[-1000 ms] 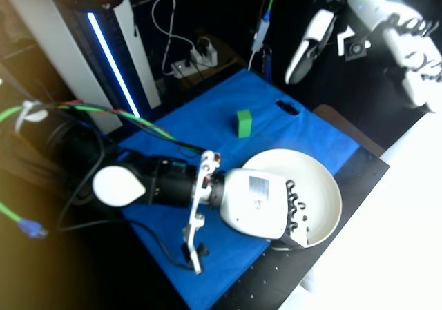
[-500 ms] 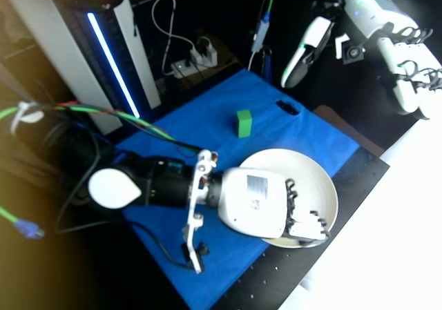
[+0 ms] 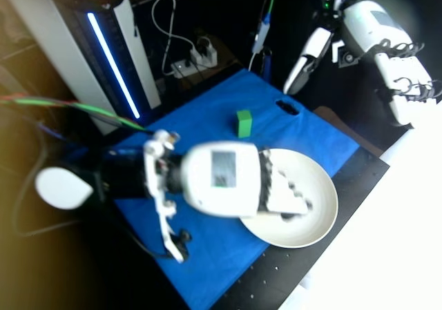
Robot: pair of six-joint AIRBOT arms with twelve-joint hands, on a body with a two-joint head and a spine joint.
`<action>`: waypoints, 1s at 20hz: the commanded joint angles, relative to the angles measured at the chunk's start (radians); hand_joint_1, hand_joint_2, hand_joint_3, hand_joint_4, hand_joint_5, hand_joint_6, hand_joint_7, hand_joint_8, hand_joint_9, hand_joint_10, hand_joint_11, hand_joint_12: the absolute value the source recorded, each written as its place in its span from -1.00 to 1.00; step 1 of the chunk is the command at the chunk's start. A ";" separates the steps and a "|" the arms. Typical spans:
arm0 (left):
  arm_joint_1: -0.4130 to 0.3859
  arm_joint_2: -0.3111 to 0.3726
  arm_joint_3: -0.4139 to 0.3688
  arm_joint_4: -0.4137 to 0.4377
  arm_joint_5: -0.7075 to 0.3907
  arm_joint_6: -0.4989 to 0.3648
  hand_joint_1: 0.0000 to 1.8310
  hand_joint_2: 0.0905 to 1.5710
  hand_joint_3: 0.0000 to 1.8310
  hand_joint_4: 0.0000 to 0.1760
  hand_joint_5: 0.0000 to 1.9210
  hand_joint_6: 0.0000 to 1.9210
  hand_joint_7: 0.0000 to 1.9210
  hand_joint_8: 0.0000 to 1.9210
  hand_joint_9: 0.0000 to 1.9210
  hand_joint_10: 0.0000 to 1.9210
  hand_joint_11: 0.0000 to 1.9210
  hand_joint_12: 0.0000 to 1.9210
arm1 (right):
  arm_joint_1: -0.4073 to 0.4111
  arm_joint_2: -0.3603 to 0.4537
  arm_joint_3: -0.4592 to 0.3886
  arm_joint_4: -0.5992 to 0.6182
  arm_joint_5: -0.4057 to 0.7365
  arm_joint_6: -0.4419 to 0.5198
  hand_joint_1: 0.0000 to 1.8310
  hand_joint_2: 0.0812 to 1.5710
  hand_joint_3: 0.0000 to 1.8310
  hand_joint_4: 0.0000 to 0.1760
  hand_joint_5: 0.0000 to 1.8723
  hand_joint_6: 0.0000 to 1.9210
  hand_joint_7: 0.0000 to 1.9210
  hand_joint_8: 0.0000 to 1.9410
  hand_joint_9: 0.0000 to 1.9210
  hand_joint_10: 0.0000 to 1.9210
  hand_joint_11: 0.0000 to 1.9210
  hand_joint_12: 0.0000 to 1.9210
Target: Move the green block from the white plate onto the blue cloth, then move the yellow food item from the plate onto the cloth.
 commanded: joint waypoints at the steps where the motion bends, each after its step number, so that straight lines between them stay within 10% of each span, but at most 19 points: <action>1: -0.005 0.004 0.004 -0.020 -0.098 -0.004 -0.42 -0.11 -1.00 0.45 -1.00 -1.00 -0.87 -1.00 -0.85 -0.99 -1.00 -0.58 | 0.010 0.030 -0.024 0.082 0.135 -0.003 0.30 0.29 -1.00 -1.00 0.22 -0.28 -0.27 -0.99 -0.57 -0.92 -1.00 0.10; 3: 0.010 0.008 0.004 -0.037 -0.096 -0.004 -0.37 -0.12 -1.00 0.58 -1.00 -1.00 -0.87 -1.00 -0.86 -1.00 -1.00 -0.58 | -0.006 0.064 -0.071 0.082 0.156 -0.003 0.29 0.30 -1.00 -1.00 0.21 -0.25 -0.37 -0.99 -0.66 -0.98 -1.00 -0.18; 5: 0.023 0.010 0.007 -0.048 -0.095 -0.003 -0.40 -0.10 -1.00 0.67 -1.00 -1.00 -0.87 -1.00 -0.84 -1.00 -1.00 -0.54 | -0.036 0.105 -0.123 0.081 0.192 -0.003 0.29 0.30 -1.00 -1.00 0.21 -0.26 -0.08 -0.97 -0.27 -0.82 -0.95 0.61; 6: 0.023 0.010 0.007 -0.048 -0.095 -0.003 -0.41 -0.11 -1.00 0.73 -1.00 -1.00 -0.87 -1.00 -0.83 -0.99 -1.00 -0.54 | -0.043 0.113 -0.134 0.081 0.202 -0.003 0.28 0.28 -1.00 -1.00 0.23 -0.29 0.10 -0.89 -0.23 -0.35 -0.76 0.71; 7: 0.023 0.011 0.006 -0.049 -0.095 -0.003 -0.37 -0.10 -1.00 0.66 -1.00 -1.00 -0.90 -1.00 -0.87 -1.00 -1.00 -0.62 | -0.062 0.137 -0.164 0.081 0.217 -0.003 0.28 0.30 -1.00 -1.00 0.19 -0.23 0.07 -0.32 -0.19 0.31 -0.50 0.94; 8: 0.023 0.011 0.007 -0.052 -0.096 -0.003 -0.34 -0.10 -1.00 0.67 -1.00 -1.00 -0.91 -1.00 -0.89 -1.00 -1.00 -0.64 | -0.077 0.150 -0.181 0.081 0.228 -0.003 0.28 0.31 -1.00 -1.00 0.16 -0.18 -0.01 -0.22 -0.20 0.47 -0.40 0.99; 9: 0.023 0.011 0.007 -0.056 -0.096 -0.003 -0.35 -0.10 -1.00 0.66 -1.00 -1.00 -0.91 -1.00 -0.88 -0.99 -1.00 -0.65 | -0.102 0.163 -0.200 0.082 0.245 -0.003 0.26 0.32 -1.00 -1.00 0.15 -0.15 0.00 -0.39 -0.24 0.21 -0.54 0.83; 12: 0.028 0.017 0.004 -0.066 -0.098 -0.002 -0.41 -0.13 -1.00 0.70 -1.00 -1.00 -0.87 -0.99 -0.87 -1.00 -0.99 -0.68 | -0.153 0.166 -0.223 0.082 0.257 -0.003 0.29 0.30 -1.00 -1.00 0.18 -0.21 0.12 -0.59 -0.22 0.24 -0.56 0.87; 13: 0.033 0.019 0.002 -0.074 -0.101 -0.002 -0.42 -0.13 -1.00 0.81 -1.00 -1.00 -0.87 -0.99 -0.87 -1.00 -0.99 -0.68 | -0.167 0.166 -0.228 0.087 0.259 -0.003 0.28 0.19 -1.00 -1.00 0.04 -0.67 0.14 -0.53 -0.18 0.31 -0.47 0.93; 16: 0.039 0.020 0.002 -0.081 -0.105 -0.001 -0.40 -0.09 -0.99 0.73 -1.00 -1.00 -0.87 -1.00 -0.86 -1.00 -1.00 -0.71 | -0.193 0.169 -0.238 0.090 0.267 -0.003 0.23 0.27 -1.00 -0.81 0.24 -0.31 0.15 -0.57 -0.23 0.22 -0.60 0.93; 18: 0.039 0.021 -0.001 -0.081 -0.105 0.001 -0.40 -0.06 -0.99 0.56 -1.00 -1.00 -0.90 -1.00 -0.87 -1.00 -1.00 -0.70 | -0.199 0.179 -0.246 0.090 0.267 -0.003 0.19 0.16 -1.00 -1.00 0.00 -0.91 0.12 -0.65 -0.30 0.10 -0.67 0.87; 20: 0.041 0.022 -0.002 -0.081 -0.105 0.001 -0.43 -0.10 -1.00 0.68 -1.00 -1.00 -0.88 -1.00 -0.85 -1.00 -1.00 -0.66 | -0.200 0.192 -0.258 0.089 0.267 -0.003 0.06 0.08 -1.00 -1.00 -0.14 -1.00 0.02 -0.83 -0.36 -0.02 -0.74 0.79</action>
